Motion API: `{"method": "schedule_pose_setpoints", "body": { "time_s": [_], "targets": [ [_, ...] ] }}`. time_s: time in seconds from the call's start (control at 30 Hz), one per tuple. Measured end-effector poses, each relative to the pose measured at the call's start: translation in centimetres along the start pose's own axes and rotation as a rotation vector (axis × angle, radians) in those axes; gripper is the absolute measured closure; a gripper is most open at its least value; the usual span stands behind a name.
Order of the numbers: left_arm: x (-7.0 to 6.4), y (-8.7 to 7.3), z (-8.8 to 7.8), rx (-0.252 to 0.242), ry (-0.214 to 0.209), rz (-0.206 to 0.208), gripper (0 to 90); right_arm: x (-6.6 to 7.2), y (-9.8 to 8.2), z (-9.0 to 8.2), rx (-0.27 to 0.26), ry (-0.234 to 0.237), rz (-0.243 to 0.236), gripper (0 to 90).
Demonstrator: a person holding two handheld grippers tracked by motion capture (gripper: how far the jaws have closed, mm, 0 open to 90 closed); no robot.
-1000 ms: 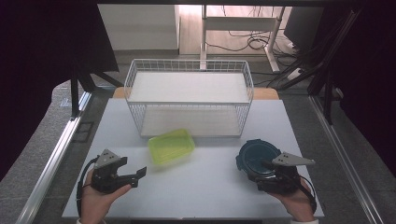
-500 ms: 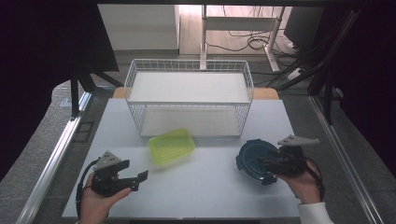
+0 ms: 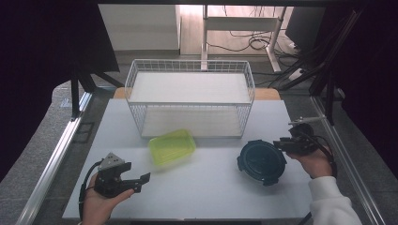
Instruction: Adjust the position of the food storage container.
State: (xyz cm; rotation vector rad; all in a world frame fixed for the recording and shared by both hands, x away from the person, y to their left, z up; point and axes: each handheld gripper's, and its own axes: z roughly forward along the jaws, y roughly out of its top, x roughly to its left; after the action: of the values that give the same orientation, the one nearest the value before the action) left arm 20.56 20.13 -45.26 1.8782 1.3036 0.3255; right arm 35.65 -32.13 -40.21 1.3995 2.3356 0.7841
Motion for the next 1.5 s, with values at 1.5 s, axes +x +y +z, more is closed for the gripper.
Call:
{"method": "schedule_pose_setpoints", "body": {
  "time_s": [1.5],
  "targets": [
    [-0.3,-0.3,1.5,0.054,0.001,0.000,17.9,2.4,0.1,5.2,0.232,-0.049,-0.118,89.4]
  ]
}}
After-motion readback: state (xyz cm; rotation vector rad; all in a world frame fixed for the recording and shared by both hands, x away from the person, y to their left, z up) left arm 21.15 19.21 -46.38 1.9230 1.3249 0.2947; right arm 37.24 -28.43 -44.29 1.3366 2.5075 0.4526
